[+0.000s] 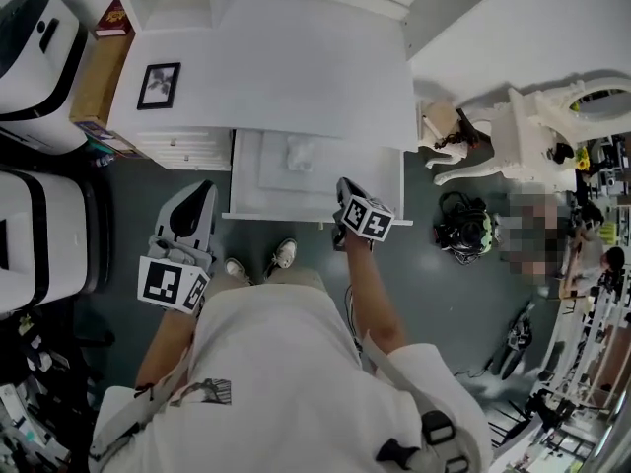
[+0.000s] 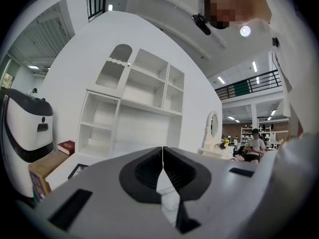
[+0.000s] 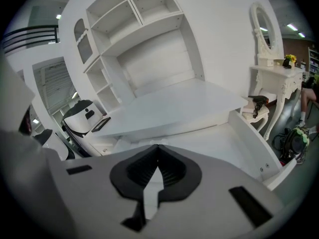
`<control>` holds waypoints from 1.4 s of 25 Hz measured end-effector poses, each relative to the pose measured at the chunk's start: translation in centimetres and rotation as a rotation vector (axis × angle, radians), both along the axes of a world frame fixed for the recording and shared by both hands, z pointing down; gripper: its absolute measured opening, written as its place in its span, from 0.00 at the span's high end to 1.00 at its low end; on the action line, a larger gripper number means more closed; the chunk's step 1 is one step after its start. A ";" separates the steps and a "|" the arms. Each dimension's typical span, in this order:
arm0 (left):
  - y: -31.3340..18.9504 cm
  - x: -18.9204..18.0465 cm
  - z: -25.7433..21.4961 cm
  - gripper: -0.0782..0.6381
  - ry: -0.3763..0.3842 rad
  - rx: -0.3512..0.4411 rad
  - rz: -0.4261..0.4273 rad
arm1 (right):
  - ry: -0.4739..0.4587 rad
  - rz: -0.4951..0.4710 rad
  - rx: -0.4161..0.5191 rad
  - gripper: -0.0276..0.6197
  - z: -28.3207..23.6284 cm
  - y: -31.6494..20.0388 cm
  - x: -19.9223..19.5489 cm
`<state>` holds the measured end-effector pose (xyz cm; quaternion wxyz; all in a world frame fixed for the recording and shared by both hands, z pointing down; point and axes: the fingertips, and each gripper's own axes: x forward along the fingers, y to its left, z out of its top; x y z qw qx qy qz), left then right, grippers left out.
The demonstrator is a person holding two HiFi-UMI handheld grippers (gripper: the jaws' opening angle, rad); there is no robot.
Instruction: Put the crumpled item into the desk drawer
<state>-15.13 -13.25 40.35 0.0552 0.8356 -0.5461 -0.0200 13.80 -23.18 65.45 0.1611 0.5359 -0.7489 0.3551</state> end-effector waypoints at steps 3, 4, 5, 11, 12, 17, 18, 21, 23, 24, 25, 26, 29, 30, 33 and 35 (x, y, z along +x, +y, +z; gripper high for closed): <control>-0.2 0.7 -0.5 0.87 0.008 0.012 0.033 | -0.018 0.034 0.055 0.94 -2.6 0.8 1.1; -0.4 0.9 -0.7 0.87 0.009 0.017 0.045 | -0.026 0.047 0.078 0.94 -3.6 0.9 1.4; -0.6 1.0 -0.9 0.87 0.009 0.023 0.056 | -0.033 0.060 0.101 0.94 -4.5 0.9 1.5; -1.1 1.3 -2.4 0.87 0.007 0.064 0.093 | -0.044 0.075 0.235 0.94 -10.5 0.7 1.8; -1.2 1.3 -2.7 0.87 0.007 0.074 0.094 | -0.045 0.071 0.262 0.94 -11.7 0.5 1.8; -1.7 1.0 -4.6 0.87 -0.002 0.115 0.086 | -0.072 0.049 0.410 0.94 -18.6 -0.7 1.6; -1.7 1.1 -5.0 0.87 -0.003 0.120 0.083 | -0.074 0.043 0.441 0.94 -20.1 -0.8 1.6; -1.5 1.3 -6.0 0.87 -0.005 0.141 0.074 | -0.067 0.013 0.536 0.94 -24.6 -0.8 1.4; -1.4 1.2 -6.5 0.87 -0.008 0.156 0.065 | -0.062 -0.009 0.597 0.94 -27.3 -0.5 1.2; -1.3 1.2 -6.8 0.87 -0.010 0.158 0.057 | -0.059 -0.019 0.625 0.94 -28.5 -0.2 1.1; -1.3 1.1 -7.0 0.87 -0.011 0.159 0.048 | -0.055 -0.028 0.652 0.94 -29.5 0.0 1.1; -1.2 1.0 -7.2 0.87 -0.011 0.160 0.039 | -0.051 -0.037 0.675 0.94 -30.5 0.3 1.1; -0.8 0.4 -7.8 0.87 -0.012 0.165 0.015 | -0.046 -0.055 0.732 0.94 -33.0 1.2 1.3; -0.5 0.2 -8.0 0.87 -0.013 0.168 0.007 | -0.049 -0.057 0.748 0.94 -33.8 1.5 1.4; 0.1 -0.3 -8.7 0.87 -0.018 0.179 -0.018 | -0.050 -0.061 0.795 0.94 -35.8 2.5 2.0; 0.4 -0.7 -9.0 0.87 -0.018 0.183 -0.036 | -0.016 -0.061 0.828 0.94 -36.9 3.1 2.8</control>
